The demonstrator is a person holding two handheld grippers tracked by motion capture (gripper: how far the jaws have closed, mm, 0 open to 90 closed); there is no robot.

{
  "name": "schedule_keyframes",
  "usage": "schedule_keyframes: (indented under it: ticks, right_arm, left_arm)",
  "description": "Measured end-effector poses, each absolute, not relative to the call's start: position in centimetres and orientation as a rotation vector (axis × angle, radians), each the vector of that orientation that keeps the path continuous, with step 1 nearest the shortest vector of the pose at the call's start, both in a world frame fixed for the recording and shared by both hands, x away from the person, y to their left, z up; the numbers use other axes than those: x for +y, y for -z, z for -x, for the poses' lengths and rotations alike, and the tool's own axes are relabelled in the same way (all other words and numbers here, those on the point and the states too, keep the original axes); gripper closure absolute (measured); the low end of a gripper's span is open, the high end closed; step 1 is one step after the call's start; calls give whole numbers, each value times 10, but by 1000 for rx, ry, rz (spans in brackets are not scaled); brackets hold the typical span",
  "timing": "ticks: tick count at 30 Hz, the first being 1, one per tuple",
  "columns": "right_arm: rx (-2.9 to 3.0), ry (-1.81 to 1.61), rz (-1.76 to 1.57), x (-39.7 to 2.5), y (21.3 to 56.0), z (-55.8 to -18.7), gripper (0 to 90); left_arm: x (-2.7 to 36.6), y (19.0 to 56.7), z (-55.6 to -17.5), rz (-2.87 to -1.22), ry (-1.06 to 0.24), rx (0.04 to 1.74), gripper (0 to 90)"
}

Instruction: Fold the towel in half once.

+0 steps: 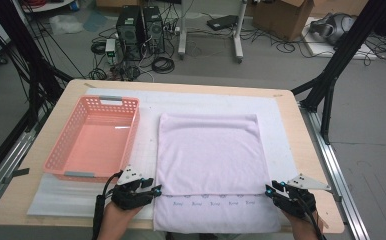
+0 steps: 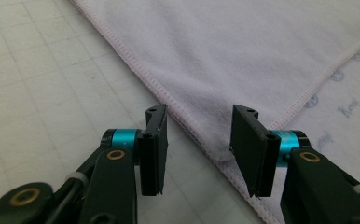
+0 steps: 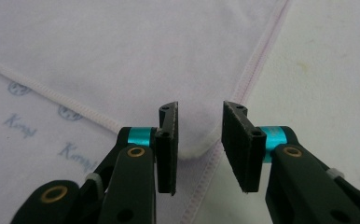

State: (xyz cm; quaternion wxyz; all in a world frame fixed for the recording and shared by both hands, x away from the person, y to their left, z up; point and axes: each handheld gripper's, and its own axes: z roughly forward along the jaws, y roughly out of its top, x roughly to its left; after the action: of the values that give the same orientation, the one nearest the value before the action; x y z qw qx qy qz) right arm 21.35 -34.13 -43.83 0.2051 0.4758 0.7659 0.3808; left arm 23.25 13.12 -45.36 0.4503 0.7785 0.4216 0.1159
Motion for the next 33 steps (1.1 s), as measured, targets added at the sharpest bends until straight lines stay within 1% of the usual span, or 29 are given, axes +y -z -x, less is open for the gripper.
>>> schedule_keyframes:
  ticks: [2, 4, 6, 7, 9, 10, 13, 16, 19, 20, 21, 23, 25, 26, 27, 28, 30, 33]
  right_arm:
    - [2146, -1044, -1342, -341, 440, -211, 661]
    - [2159, -1027, -1350, -340, 444, -209, 673]
    - [2155, -1020, -1343, -339, 447, -207, 691]
    - [2148, -1016, -1346, -339, 447, -207, 713]
    - [2139, -989, -1344, -337, 447, -206, 755]
    - [2127, -962, -1336, -336, 447, -205, 792]
    - [2108, -913, -1317, -333, 447, -202, 837]
    - [2105, -893, -1286, -331, 447, -200, 889]
    - [2101, -957, -1305, -334, 447, -198, 889]
    - [2093, -985, -1311, -335, 446, -198, 867]
    - [2075, -1017, -1327, -337, 445, -197, 802]
    - [2033, -1058, -1358, -339, 441, -196, 731]
    - [2017, -1073, -1364, -341, 439, -196, 689]
    - [2018, -1076, -1368, -341, 439, -196, 666]
    - [2024, -1081, -1377, -341, 440, -197, 646]
    - [2036, -1081, -1380, -340, 441, -198, 631]
    - [2060, -1057, -1385, -336, 444, -200, 605]
    - [2087, -1017, -1365, -330, 449, -204, 592]
  left_arm:
    - [130, 454, -229, -1928, -298, 1039, 570]
    - [128, 454, -225, -1936, -327, 1032, 596]
    - [125, 455, -221, -1946, -361, 1017, 650]
    - [123, 455, -220, -1955, -384, 1005, 664]
    - [118, 454, -216, -1972, -417, 979, 750]
    - [117, 454, -215, -1975, -434, 973, 759]
    - [116, 455, -212, -1965, -455, 972, 788]
    - [117, 455, -209, -1957, -476, 965, 837]
    - [119, 455, -208, -1938, -470, 966, 864]
    - [120, 454, -207, -1935, -472, 968, 880]
    - [121, 453, -207, -1921, -471, 966, 888]
    - [122, 452, -207, -1899, -471, 969, 889]
    - [123, 453, -207, -1896, -465, 976, 886]
    - [123, 453, -207, -1895, -467, 995, 839]
    - [123, 453, -208, -1892, -463, 1016, 736]
    - [123, 453, -208, -1883, -458, 1029, 676]
    - [124, 453, -207, -1875, -465, 1047, 607]
    - [125, 454, -208, -1881, -439, 1068, 560]
